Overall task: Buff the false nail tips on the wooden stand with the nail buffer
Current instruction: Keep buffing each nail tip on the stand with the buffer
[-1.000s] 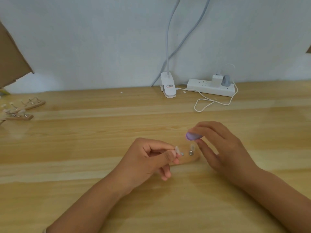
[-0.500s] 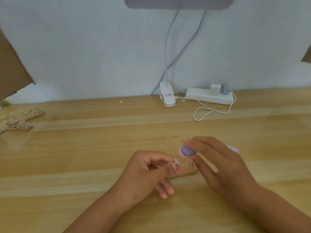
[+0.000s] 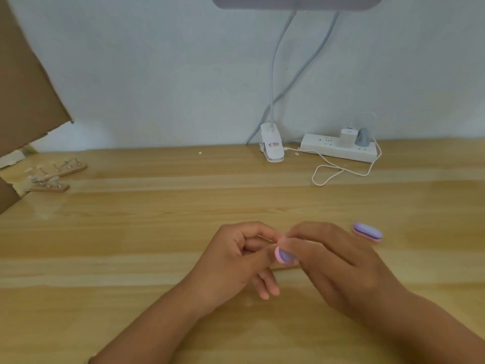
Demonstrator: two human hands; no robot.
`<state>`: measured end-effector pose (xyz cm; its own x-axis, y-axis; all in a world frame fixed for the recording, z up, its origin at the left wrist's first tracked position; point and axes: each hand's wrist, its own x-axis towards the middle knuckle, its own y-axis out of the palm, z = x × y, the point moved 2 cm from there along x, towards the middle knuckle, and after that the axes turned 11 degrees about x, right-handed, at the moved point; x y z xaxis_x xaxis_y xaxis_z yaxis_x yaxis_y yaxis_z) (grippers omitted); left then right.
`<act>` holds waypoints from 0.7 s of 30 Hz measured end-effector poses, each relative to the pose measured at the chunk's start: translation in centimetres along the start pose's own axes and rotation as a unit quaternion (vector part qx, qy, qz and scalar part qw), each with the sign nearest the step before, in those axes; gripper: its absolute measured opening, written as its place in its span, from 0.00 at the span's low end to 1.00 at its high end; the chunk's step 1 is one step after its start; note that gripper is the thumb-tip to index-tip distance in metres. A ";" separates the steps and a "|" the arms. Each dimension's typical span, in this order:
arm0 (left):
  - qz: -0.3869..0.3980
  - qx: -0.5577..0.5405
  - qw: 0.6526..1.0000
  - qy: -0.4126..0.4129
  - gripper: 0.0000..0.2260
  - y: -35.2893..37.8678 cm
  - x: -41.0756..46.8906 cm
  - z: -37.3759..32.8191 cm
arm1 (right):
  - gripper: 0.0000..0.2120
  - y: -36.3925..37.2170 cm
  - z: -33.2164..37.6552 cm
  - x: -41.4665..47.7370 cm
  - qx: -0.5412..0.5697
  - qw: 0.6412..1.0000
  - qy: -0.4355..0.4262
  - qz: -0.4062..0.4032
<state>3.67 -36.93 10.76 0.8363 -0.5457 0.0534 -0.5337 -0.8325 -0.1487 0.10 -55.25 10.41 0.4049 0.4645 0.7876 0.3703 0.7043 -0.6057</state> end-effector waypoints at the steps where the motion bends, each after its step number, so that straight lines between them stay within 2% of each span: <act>1: -0.003 -0.001 1.000 -0.001 0.08 0.0 0.0 0.0 | 0.16 -0.3 -0.6 -0.1 -0.029 1.000 0.011 0.004; 3: -0.008 -0.007 1.000 -0.005 0.07 -0.1 -0.1 0.0 | 0.17 -1.2 -2.1 -0.3 -0.054 0.996 0.066 -0.010; 6: -0.004 -0.011 1.000 -0.010 0.07 -0.2 0.0 0.0 | 0.11 -1.7 -2.3 -0.4 -0.010 0.992 0.108 -0.060; 9: 0.008 -0.011 1.000 -0.014 0.09 -0.2 0.1 0.0 | 0.10 -0.4 -0.4 0.0 0.053 0.996 0.057 -0.039; 11: 0.019 -0.008 1.000 -0.012 0.06 -0.2 0.0 0.1 | 0.11 0.2 0.5 0.1 0.040 0.999 0.008 -0.007; 13: 0.025 -0.005 1.000 -0.006 0.02 -0.3 0.0 0.0 | 0.18 -0.2 -0.3 0.0 -0.016 1.000 0.015 0.001; 15: 0.024 -0.006 1.000 -0.005 0.02 -0.3 -0.1 0.0 | 0.28 -0.8 -1.5 -0.2 -0.045 0.997 0.062 -0.004; 16: 0.023 -0.007 1.000 -0.006 0.02 -0.2 0.0 0.0 | 0.28 -0.9 -1.7 -0.3 -0.043 0.996 0.072 -0.013; 20: 0.022 -0.011 1.000 -0.006 0.03 -0.1 0.0 0.0 | 0.12 -0.1 0.1 -0.3 0.007 1.000 -0.007 -0.018; 21: 0.021 -0.011 1.000 -0.005 0.03 -0.2 0.0 -0.1 | 0.11 0.1 0.3 -0.2 -0.005 1.000 -0.026 -0.004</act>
<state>3.74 -36.81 10.87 0.8139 -0.5798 0.0374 -0.5715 -0.8105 -0.1284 -0.21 -55.17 10.23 0.3584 0.4870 0.7965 0.3808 0.7027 -0.6010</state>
